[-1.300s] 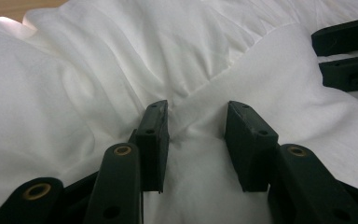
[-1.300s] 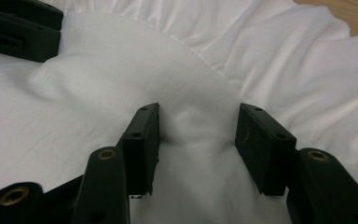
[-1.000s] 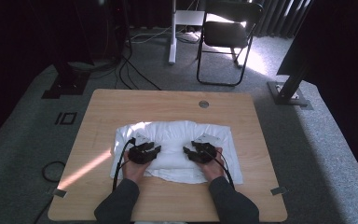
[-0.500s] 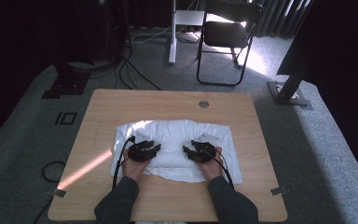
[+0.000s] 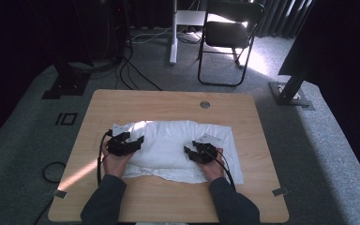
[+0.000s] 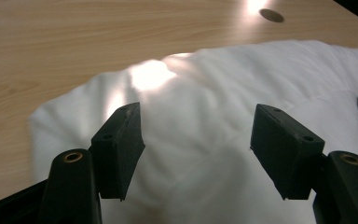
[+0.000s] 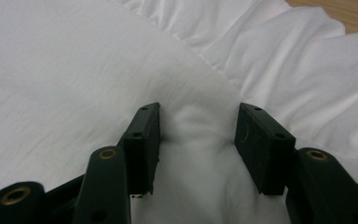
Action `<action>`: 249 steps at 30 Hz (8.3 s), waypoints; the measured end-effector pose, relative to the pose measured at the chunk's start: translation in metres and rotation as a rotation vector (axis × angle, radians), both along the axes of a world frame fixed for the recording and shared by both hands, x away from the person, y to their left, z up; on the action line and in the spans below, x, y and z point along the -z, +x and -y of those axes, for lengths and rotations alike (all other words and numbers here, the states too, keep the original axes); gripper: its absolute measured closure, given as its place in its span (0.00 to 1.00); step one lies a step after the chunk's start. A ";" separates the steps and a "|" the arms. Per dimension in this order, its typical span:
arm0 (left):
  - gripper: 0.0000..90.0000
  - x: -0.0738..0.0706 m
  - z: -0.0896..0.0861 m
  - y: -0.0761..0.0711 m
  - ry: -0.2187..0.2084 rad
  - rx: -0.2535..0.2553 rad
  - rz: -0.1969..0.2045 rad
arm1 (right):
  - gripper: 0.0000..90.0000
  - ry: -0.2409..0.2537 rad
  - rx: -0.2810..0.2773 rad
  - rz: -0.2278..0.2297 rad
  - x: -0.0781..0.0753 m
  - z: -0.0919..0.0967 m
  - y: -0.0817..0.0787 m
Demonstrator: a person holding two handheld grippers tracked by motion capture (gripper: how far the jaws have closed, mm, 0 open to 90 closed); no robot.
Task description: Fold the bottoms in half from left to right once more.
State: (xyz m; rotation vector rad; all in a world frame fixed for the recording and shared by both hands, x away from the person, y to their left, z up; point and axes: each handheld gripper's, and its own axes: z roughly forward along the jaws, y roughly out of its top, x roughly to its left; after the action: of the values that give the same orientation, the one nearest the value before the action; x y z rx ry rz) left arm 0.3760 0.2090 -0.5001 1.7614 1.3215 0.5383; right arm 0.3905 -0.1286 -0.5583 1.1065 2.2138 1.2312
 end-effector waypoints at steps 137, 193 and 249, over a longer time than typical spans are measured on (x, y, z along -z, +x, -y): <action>0.97 -0.083 0.029 -0.009 -0.028 0.153 0.214 | 0.48 -0.057 0.022 -0.005 -0.003 -0.106 0.005; 0.96 -0.076 0.076 -0.011 0.056 0.282 0.211 | 0.43 -0.100 -0.006 -0.124 -0.002 -0.025 -0.005; 0.93 0.036 0.164 -0.002 0.081 0.467 0.014 | 0.50 0.095 0.015 0.029 -0.071 0.026 0.007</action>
State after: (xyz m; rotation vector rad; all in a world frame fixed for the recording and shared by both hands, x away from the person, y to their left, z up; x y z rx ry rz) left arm 0.3743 0.0454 -0.5366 2.0444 0.8422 0.3417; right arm 0.3974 -0.1549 -0.4869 1.1314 2.1411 1.3495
